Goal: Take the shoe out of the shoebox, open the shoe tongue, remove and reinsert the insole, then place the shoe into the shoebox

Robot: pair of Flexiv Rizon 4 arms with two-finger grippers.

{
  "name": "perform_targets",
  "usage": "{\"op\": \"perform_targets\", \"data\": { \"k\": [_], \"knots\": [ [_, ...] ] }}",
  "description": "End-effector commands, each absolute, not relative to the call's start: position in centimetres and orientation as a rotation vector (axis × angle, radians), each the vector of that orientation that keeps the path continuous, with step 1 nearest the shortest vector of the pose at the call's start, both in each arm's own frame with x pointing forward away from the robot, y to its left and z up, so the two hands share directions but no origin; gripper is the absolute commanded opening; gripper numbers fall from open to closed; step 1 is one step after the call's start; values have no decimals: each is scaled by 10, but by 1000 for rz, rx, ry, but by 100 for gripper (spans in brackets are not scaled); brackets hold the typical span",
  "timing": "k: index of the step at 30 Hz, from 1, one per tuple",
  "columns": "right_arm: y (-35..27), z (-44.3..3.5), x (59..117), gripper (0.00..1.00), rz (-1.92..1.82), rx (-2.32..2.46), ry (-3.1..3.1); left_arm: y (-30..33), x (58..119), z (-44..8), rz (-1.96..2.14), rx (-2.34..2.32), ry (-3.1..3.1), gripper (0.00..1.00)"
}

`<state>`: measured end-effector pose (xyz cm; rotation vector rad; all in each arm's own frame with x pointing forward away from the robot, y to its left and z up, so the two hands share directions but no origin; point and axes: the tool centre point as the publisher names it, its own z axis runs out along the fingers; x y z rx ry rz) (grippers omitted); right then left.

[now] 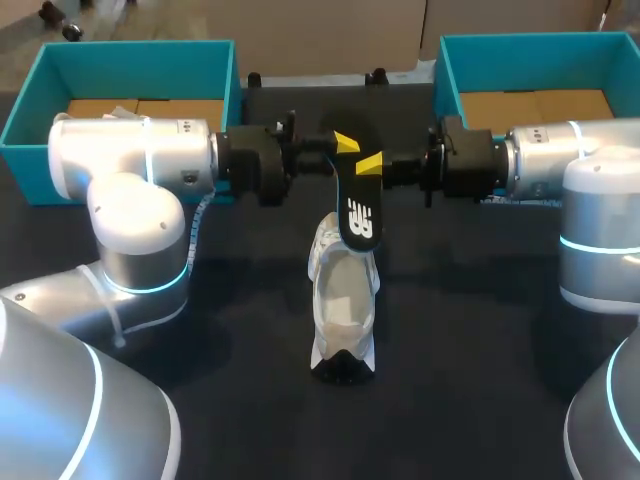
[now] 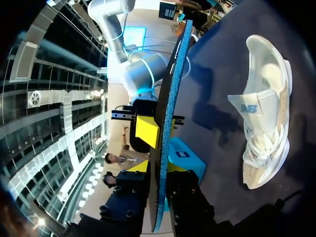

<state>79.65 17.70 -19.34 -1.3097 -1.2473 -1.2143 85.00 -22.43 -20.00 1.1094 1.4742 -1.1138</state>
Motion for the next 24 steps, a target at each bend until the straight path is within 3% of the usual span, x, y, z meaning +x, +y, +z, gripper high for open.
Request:
{"op": "perform_targets", "data": {
  "k": [1, 10, 11, 12, 13, 24],
  "knots": [
    [178, -194, 796, 0, -1216, -1312, -1246, -225, 849, -202, -1114, 1107, 1478, 1],
    [178, -194, 796, 0, -1216, -1312, -1246, -223, 848, -201, -1109, 1109, 1475, 0],
    [178, -194, 796, 30, -1216, -1312, -1246, -222, 848, -201, -1109, 1109, 1474, 0],
    [178, -194, 796, 87, -1216, -1312, -1246, -222, 848, -201, -1109, 1109, 1473, 0],
    [176, -194, 795, 100, -1223, -1303, -1249, -221, 847, -200, -1109, 1109, 1472, 0],
    [131, -180, 780, 100, -1249, -1202, -1523, -198, 832, -194, -1212, 1165, 1552, 0]
  ]
}}
